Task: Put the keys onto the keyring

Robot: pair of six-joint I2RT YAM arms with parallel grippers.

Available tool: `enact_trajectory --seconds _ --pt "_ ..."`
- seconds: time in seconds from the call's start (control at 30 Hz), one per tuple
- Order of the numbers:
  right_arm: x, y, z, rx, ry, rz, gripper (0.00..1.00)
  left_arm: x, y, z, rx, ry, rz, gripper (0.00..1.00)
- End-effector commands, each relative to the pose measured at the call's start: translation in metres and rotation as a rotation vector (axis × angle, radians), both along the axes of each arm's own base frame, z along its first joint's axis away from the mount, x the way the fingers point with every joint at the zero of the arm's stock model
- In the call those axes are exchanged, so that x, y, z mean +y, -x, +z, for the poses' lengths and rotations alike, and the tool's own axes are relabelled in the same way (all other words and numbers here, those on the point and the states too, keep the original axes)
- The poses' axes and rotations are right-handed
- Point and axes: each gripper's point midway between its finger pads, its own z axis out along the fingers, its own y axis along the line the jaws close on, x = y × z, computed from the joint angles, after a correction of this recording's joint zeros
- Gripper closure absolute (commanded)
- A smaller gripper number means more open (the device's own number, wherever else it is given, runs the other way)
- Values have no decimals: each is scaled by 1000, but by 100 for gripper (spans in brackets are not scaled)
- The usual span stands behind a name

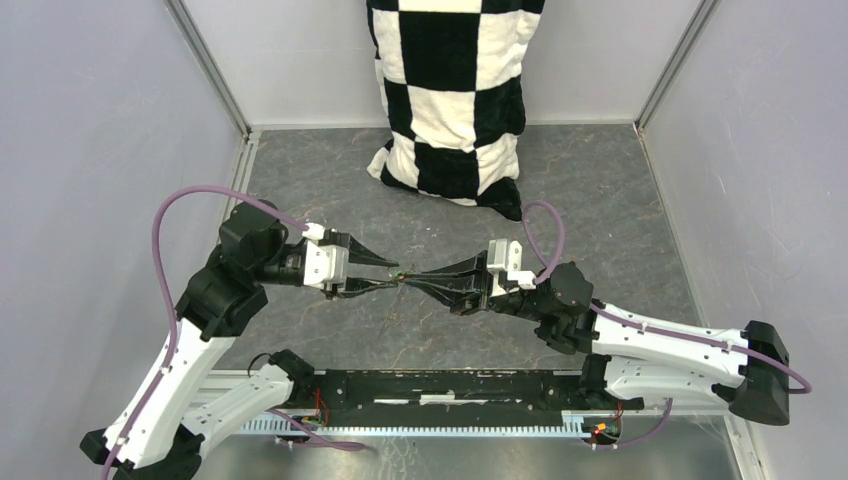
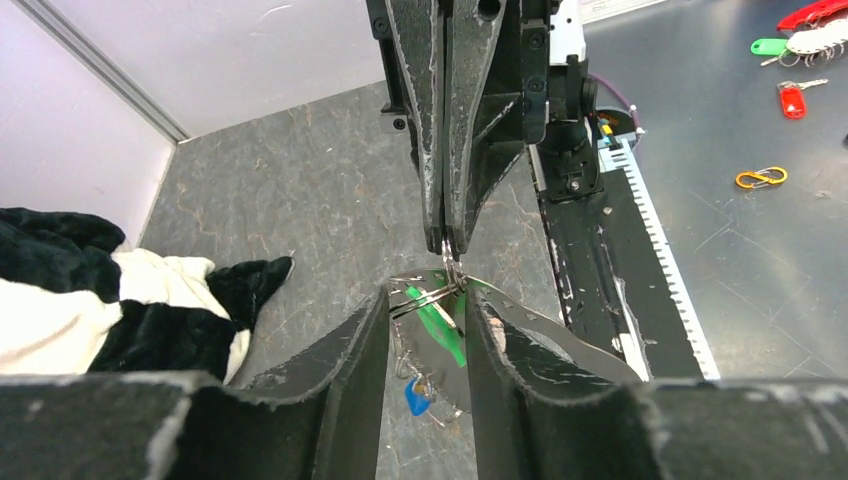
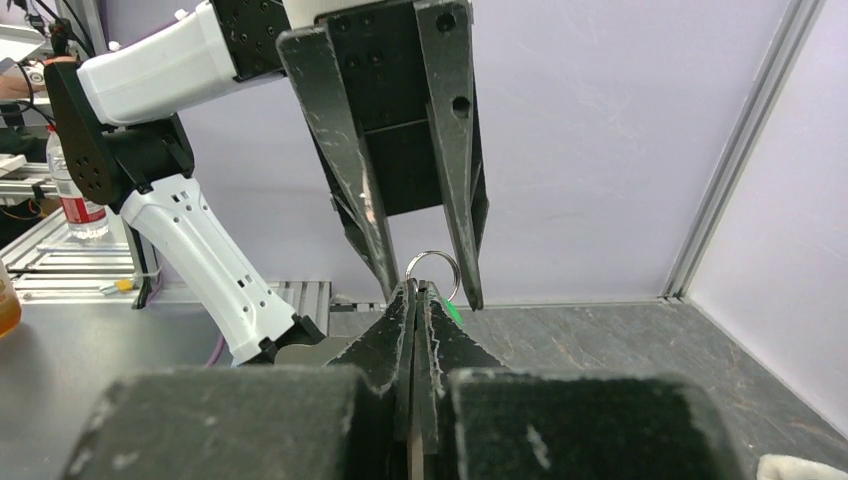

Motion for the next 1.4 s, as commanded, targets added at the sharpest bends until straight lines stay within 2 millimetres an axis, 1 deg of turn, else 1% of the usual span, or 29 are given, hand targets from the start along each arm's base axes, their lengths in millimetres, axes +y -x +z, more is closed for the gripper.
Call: enact_trajectory --seconds 0.0,0.07,0.13,0.17,0.2,0.27,0.5,0.53,0.6,0.63,0.73,0.83,0.93,1.03,1.07,1.17,1.2,1.27,1.3,1.37 --pt "-8 5 30 -31 -115 12 100 -1 3 8 -30 17 -30 61" --pt "-7 5 31 -33 -119 15 100 -2 5 9 -29 20 -39 66" --pt "-7 5 32 -32 -124 14 100 -2 5 10 -32 22 -41 77" --pt "-7 5 32 -31 -125 16 100 -1 7 11 -35 25 -42 85" --pt "-6 5 31 -29 -125 15 100 -1 8 11 -34 28 -43 89" --pt "-6 5 30 -23 -127 18 100 -1 10 13 -23 37 -50 89" --pt "-6 3 28 -16 -129 8 100 0 30 14 23 55 -140 83" --pt "-7 3 28 -17 -129 5 100 1 33 12 23 48 -148 80" --pt "-9 2 29 -22 -129 -7 100 4 32 5 -7 24 -138 68" --pt "-9 1 29 -23 -126 -12 100 6 30 2 -21 11 -120 67" --pt "-12 -1 32 -26 -129 -31 100 10 22 -3 -79 -16 -71 75" --pt "-14 -4 34 -24 -132 -46 100 12 21 -5 -100 -22 -61 82" --pt "-13 -5 35 -17 -135 -53 100 13 23 -9 -99 -30 -69 85" --pt "-13 -7 35 -12 -135 -61 100 14 25 -12 -99 -41 -72 85" --pt "-14 -7 35 -12 -137 -63 100 15 26 -11 -105 -41 -73 82" --pt "-13 -8 35 -22 -129 -72 100 16 25 -4 -129 -35 -62 65" --pt "-12 -8 34 -28 -121 -72 100 16 24 3 -141 -23 -52 58" --pt "-9 -9 34 -34 -110 -74 99 16 19 16 -151 -3 -19 38" --pt "-8 -9 34 -33 -107 -73 100 16 18 21 -161 4 -12 35" --pt "-6 -9 33 -32 -97 -69 100 16 14 30 -181 15 4 35"
